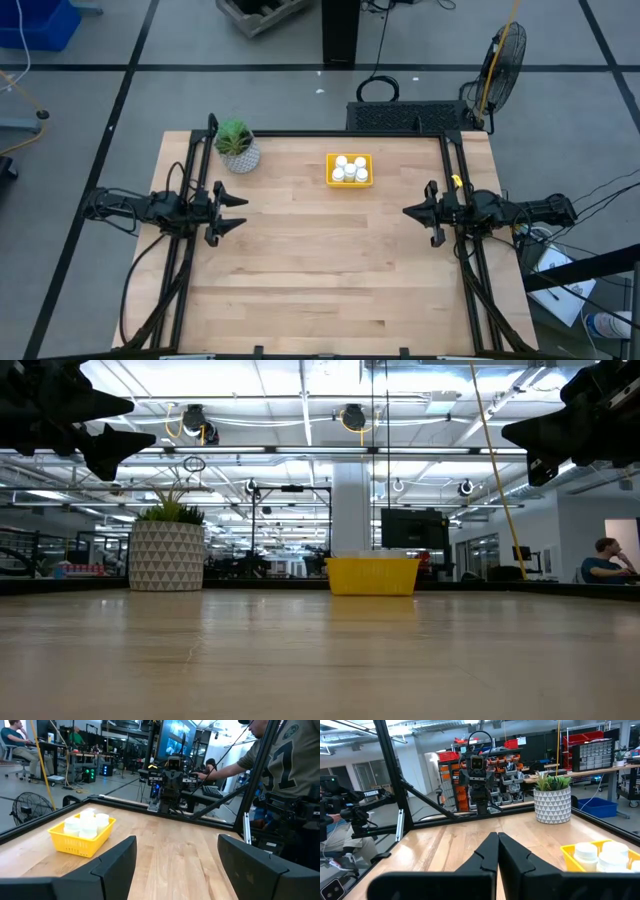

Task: Pick and place pill bottles into a basket
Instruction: Return to Home Position

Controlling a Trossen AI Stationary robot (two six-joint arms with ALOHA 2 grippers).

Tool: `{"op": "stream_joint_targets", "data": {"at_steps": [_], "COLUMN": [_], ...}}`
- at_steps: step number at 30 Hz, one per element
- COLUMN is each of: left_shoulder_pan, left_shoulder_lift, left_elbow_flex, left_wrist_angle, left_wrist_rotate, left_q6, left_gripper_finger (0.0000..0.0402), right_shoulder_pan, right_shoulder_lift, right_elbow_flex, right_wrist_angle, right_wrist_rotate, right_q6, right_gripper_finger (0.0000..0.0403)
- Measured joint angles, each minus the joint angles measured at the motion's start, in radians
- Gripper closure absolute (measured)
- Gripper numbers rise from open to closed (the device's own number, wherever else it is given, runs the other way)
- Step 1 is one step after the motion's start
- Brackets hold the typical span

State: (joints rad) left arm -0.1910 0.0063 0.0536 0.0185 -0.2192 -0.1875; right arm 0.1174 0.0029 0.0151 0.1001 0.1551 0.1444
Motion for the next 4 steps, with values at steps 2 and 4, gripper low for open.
{"op": "stream_joint_targets", "data": {"at_steps": [2, 4], "left_shoulder_pan": [0.000, 0.000], "left_shoulder_lift": [0.000, 0.000], "left_elbow_flex": [0.000, 0.000], "left_wrist_angle": [0.000, 0.000], "left_wrist_rotate": [0.000, 0.000], "left_q6": [0.000, 0.000], "left_gripper_finger": [0.0117, 0.0119], "right_shoulder_pan": [0.000, 0.000], "right_shoulder_lift": [0.000, 0.000], "right_elbow_flex": [0.000, 0.000], "right_wrist_angle": [0.000, 0.000], "right_wrist_rotate": [0.000, 0.000], "right_q6": [0.000, 0.000], "right_gripper_finger": [0.0403, 0.0403]}}
